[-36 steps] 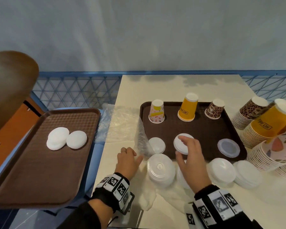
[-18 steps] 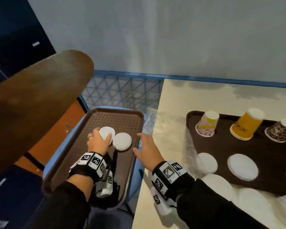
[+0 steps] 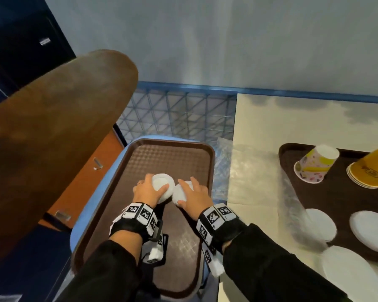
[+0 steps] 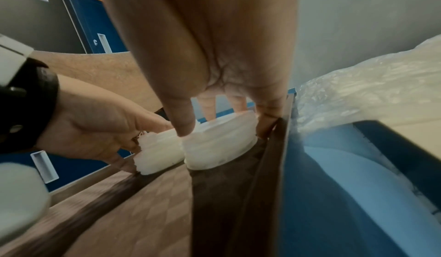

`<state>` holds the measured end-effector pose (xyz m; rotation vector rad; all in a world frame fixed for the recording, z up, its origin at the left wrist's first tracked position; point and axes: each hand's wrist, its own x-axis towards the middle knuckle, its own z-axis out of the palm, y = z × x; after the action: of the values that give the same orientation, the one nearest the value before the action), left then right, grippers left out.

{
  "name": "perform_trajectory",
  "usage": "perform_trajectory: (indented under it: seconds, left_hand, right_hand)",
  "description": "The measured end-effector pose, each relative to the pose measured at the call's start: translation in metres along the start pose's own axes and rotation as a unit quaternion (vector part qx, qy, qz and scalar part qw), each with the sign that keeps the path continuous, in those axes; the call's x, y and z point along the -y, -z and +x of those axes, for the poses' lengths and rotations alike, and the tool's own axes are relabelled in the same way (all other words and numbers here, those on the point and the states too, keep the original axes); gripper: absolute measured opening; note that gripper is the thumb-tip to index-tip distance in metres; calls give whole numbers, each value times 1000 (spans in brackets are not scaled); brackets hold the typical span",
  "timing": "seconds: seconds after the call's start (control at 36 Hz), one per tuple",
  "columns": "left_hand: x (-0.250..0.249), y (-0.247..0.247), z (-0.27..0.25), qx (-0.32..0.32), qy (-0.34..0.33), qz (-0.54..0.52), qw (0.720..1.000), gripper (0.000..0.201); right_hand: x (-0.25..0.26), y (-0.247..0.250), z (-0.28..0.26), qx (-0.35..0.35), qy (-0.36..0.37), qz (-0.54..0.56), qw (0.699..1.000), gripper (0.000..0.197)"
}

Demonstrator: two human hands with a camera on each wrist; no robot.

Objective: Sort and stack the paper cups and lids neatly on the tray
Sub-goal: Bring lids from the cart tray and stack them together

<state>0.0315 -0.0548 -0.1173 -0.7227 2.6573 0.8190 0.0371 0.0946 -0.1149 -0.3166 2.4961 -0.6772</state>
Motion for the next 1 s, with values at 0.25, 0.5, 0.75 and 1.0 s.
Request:
perform_trajectory:
  seconds: [0.25,0.5,0.75,1.0]
  left_hand:
    - [14,9,-9,30,7,-40,999,71]
    - [11,10,-34,58,3,-83,995,67]
    - [-27,6,-73,53,-56,-291,954,53]
    - [-142,-37,-156,136,-146,-360,911,28]
  right_hand:
    - [8,0,-4,-38,-75,10,996,88]
    - [-2,3,-25,-72,-72,127,987,66]
    - [-45,41,-95,-150,-46,287,945,45]
    - [-132,107,-192,-252,-60,342,903,43]
